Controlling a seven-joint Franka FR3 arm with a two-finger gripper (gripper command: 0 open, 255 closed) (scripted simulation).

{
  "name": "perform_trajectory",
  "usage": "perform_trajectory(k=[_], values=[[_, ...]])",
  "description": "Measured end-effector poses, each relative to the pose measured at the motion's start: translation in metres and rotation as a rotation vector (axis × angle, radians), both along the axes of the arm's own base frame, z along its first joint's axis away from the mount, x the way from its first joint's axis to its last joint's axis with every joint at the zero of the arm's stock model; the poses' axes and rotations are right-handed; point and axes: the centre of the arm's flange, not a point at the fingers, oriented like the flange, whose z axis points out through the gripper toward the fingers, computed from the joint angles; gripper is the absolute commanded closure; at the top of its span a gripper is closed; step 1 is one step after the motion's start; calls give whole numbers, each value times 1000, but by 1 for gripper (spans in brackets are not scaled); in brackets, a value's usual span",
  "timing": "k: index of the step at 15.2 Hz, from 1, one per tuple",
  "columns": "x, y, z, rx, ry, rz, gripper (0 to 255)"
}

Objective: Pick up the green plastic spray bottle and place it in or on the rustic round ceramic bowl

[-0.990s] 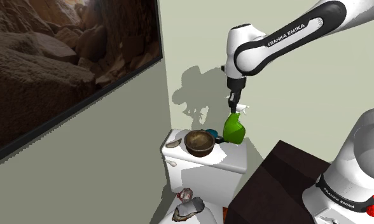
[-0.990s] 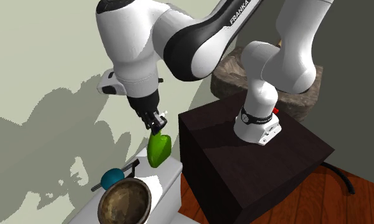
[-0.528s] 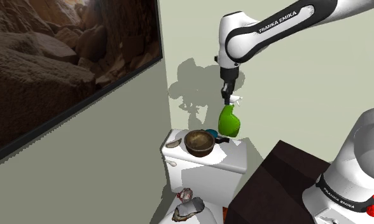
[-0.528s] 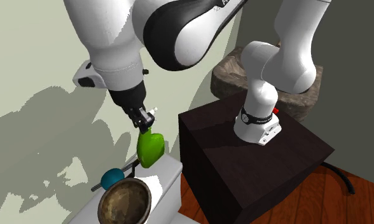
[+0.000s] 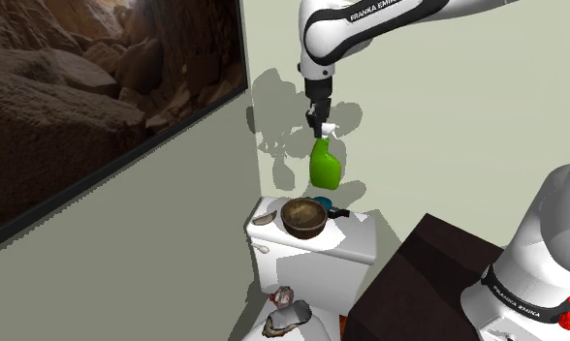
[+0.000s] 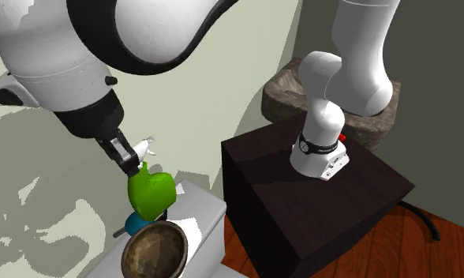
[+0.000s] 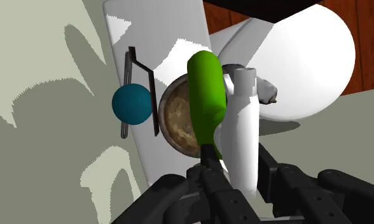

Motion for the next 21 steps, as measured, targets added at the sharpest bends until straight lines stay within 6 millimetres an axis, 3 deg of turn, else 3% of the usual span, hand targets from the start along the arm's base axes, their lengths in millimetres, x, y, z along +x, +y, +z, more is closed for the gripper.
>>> perform_trajectory(k=[3,5,21], values=[[37,11,20,0,0,0,255],[46,16,19,0,0,0,255],[48,18,-64,0,1,0,255]])
